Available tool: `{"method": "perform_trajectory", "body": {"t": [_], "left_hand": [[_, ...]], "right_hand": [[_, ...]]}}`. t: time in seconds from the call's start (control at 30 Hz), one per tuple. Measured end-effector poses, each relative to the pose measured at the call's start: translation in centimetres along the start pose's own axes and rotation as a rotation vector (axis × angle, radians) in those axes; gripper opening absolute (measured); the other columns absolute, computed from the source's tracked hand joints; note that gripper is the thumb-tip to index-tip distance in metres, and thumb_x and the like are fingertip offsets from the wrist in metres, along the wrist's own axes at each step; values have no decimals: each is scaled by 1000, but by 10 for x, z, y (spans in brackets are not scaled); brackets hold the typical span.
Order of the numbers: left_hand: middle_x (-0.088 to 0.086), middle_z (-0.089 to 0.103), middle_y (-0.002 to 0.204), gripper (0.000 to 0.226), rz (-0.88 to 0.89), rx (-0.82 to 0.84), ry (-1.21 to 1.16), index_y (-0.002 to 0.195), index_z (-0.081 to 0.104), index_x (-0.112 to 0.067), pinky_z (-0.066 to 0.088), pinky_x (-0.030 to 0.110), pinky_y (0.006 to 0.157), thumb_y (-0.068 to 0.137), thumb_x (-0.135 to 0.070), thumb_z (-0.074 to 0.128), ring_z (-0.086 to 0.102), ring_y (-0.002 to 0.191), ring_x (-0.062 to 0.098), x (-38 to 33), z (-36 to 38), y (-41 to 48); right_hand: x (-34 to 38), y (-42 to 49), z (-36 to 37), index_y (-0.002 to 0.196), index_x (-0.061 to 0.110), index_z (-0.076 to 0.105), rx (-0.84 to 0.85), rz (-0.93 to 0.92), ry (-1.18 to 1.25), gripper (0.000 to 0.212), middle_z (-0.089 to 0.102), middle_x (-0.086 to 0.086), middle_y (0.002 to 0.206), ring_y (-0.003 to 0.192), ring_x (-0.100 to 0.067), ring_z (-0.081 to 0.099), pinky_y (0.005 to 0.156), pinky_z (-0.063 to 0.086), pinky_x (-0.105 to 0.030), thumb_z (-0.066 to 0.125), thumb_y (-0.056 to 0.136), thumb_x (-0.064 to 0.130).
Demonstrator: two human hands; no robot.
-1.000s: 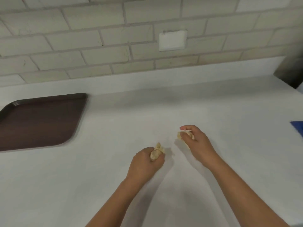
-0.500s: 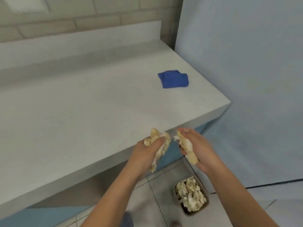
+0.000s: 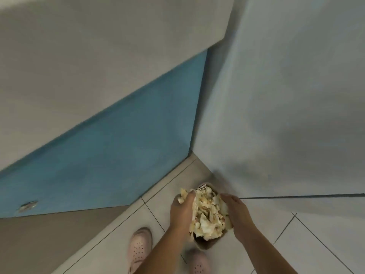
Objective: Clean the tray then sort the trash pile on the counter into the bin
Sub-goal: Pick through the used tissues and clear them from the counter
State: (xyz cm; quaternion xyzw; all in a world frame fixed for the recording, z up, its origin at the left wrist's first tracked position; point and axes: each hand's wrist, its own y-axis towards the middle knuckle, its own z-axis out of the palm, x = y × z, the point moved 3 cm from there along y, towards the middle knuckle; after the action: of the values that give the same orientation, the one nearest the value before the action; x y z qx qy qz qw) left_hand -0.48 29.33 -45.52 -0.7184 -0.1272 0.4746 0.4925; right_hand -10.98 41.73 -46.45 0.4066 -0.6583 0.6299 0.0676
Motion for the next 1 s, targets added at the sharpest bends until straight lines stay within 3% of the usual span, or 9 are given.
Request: {"method": "perform_trajectory", "body": {"t": [0.1, 0.3, 0.4, 0.5, 0.6, 0.67, 0.87, 0.97, 1.0], "left_hand": [[-1, 67, 101, 30, 151, -40, 187, 108, 61, -20, 50, 36, 90, 86, -41, 62, 62, 99, 19, 43, 34, 71], [3, 40, 136, 51, 574, 139, 713, 134, 44, -19, 31, 37, 109, 92, -47, 50, 35, 128, 19, 129, 71, 150], [-6, 19, 153, 67, 722, 171, 800, 144, 29, -31, 9, 33, 118, 88, -67, 23, 9, 142, 13, 138, 62, 143], [-17, -7, 157, 54, 885, 214, 1008, 146, 8, -43, -15, 21, 113, 94, -55, 12, -20, 141, 5, 136, 47, 128], [-1, -9, 159, 52, 1091, 261, 1363, 151, 4, -31, -1, 41, 119, 101, -38, 14, -13, 145, 21, 150, 41, 128], [5, -10, 159, 54, 1064, 317, 1496, 152, 2, -24, 19, 47, 116, 101, -37, 15, -3, 146, 27, 167, 38, 139], [10, 17, 156, 65, 856, 310, 1568, 150, 7, -15, 38, 44, 107, 93, -40, 24, 28, 140, 28, 181, 42, 161], [8, 27, 152, 68, 764, 351, 1570, 150, -3, -16, 33, 41, 108, 93, -42, 23, 36, 136, 27, 183, 47, 174], [9, 33, 150, 69, 736, 350, 1581, 150, -6, -15, 31, 40, 107, 93, -43, 21, 39, 135, 28, 185, 48, 179]], "right_hand": [[-55, 78, 11, 109, 18, 63, -78, -101, -225, 28, 66, -8, 105, 93, -23, 60, 81, 48, -36, 48, 94, 36], [-133, 132, 25, 141, 12, 41, -76, -548, -646, 66, 41, -5, 145, 137, -17, 32, 114, 23, -29, 16, 92, 48], [-154, 116, 17, 147, 16, 29, -106, -667, -699, 61, 25, 4, 153, 144, -9, 14, 118, 13, -31, 12, 95, 43], [-163, 101, 8, 150, 21, 21, -90, -767, -786, 53, 14, 0, 158, 147, -13, 5, 119, 8, -36, 15, 99, 37], [-180, 99, 9, 152, 20, 8, -12, -747, -1025, 53, 5, -6, 159, 147, -19, -2, 117, 8, -39, 10, 101, 36], [-192, 102, 11, 152, 16, 1, 9, -679, -1200, 54, 7, -9, 158, 146, -21, -2, 113, 9, -37, 6, 102, 37], [-199, 128, 23, 144, 6, 27, 77, -493, -1355, 56, 28, -15, 149, 139, -30, 26, 111, 31, -41, 9, 99, 35], [-196, 137, 29, 142, 8, -9, 137, -528, -1411, 80, -7, -13, 154, 140, -26, -11, 114, 2, -39, -38, 79, 47], [-195, 139, 30, 138, 10, -21, 186, -498, -1421, 76, -20, -10, 152, 137, -24, -22, 114, -7, -37, -41, 75, 47]]}}
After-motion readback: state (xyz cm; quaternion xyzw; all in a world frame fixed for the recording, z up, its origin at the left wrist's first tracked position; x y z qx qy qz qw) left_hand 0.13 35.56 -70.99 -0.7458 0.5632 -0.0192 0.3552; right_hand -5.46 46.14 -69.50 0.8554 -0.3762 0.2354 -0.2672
